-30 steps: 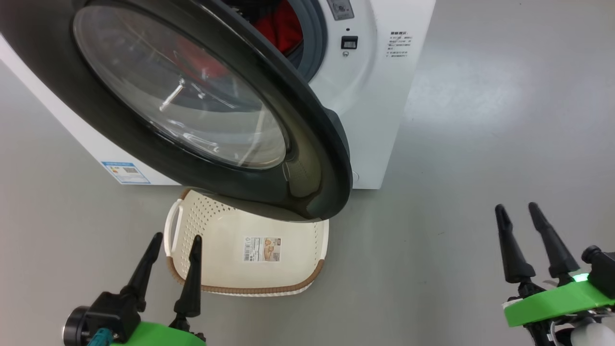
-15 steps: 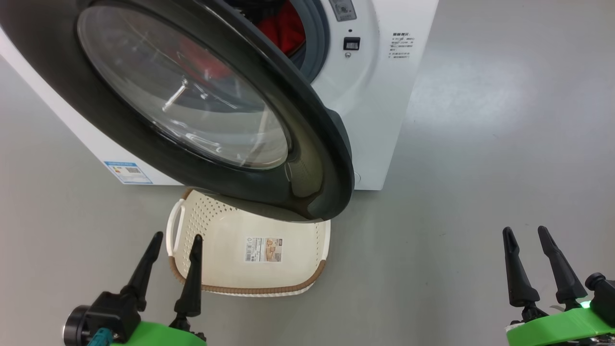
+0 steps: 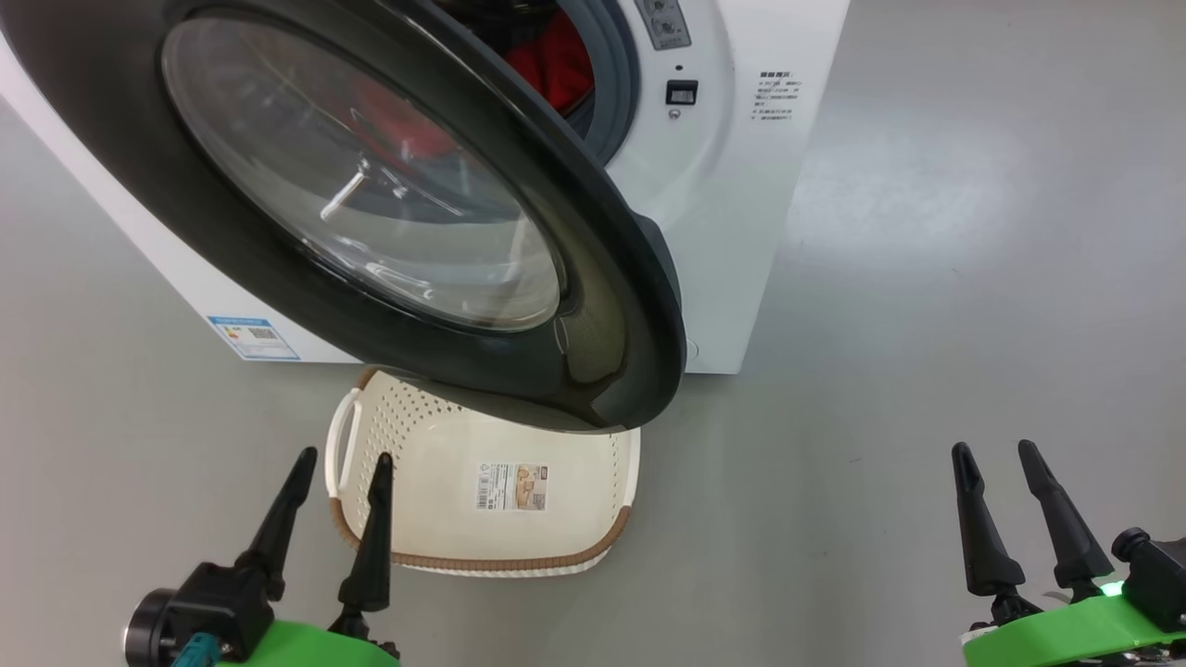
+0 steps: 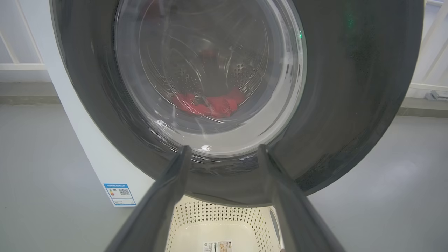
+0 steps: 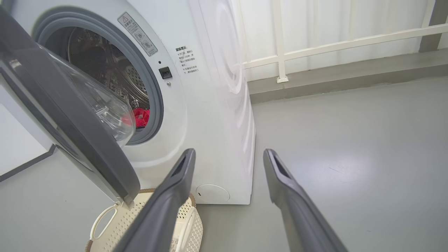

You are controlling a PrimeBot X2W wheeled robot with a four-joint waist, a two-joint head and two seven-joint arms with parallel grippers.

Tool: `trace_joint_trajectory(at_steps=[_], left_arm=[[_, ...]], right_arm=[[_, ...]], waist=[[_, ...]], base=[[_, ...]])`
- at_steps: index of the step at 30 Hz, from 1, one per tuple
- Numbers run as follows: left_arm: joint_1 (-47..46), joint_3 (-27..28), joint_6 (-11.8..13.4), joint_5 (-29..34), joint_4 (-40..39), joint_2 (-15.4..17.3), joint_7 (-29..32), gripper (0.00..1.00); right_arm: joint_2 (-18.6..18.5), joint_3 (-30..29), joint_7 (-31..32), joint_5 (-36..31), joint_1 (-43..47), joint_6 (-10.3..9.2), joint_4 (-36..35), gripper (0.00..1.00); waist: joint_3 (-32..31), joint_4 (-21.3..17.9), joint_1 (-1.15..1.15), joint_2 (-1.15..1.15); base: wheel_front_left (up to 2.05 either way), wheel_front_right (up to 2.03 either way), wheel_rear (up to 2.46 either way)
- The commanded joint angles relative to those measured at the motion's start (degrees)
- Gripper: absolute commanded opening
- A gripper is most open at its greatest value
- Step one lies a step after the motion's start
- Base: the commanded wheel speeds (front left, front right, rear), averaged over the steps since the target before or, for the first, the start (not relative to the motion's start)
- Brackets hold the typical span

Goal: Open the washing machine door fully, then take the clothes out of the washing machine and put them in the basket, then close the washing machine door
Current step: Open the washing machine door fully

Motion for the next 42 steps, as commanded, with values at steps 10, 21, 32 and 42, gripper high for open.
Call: trace_joint_trajectory(at_steps=[10, 21, 32, 42], left_arm=[[-0.39, 0.99, 0.0, -0.26, -1.95, 0.6, -0.7, 1.0], [-1.79, -1.46, 0.53, -1.67, -2.72, 0.6, -0.7, 1.0], [-2.88, -4.89, 1.6, -4.08, -3.81, 0.6, -0.7, 1.0], [-3.4, -7.12, 2.42, -5.56, -4.58, 0.6, -0.7, 1.0]], right_arm=[[-1.23, 8.45, -0.37, 10.93, -6.93, 0.42, -2.37, 0.0], [-5.05, 21.58, -0.37, 26.14, -22.3, 0.42, -0.22, 0.0], [-13.53, 34.47, -0.37, 40.92, -33.42, 0.42, 1.86, 0.0], [-20.6, 45.47, -0.05, 53.29, -40.27, 0.42, 2.08, 0.0]], waist=[[1.42, 0.67, 0.0, 0.0], [3.92, 3.2, 0.0, 0.0], [6.14, 6.7, 0.0, 0.0], [7.04, 8.73, 0.0, 0.0]], base=[[0.0, 0.0, 0.0], [0.0, 0.0, 0.0], [0.0, 0.0, 0.0], [0.0, 0.0, 0.0]])
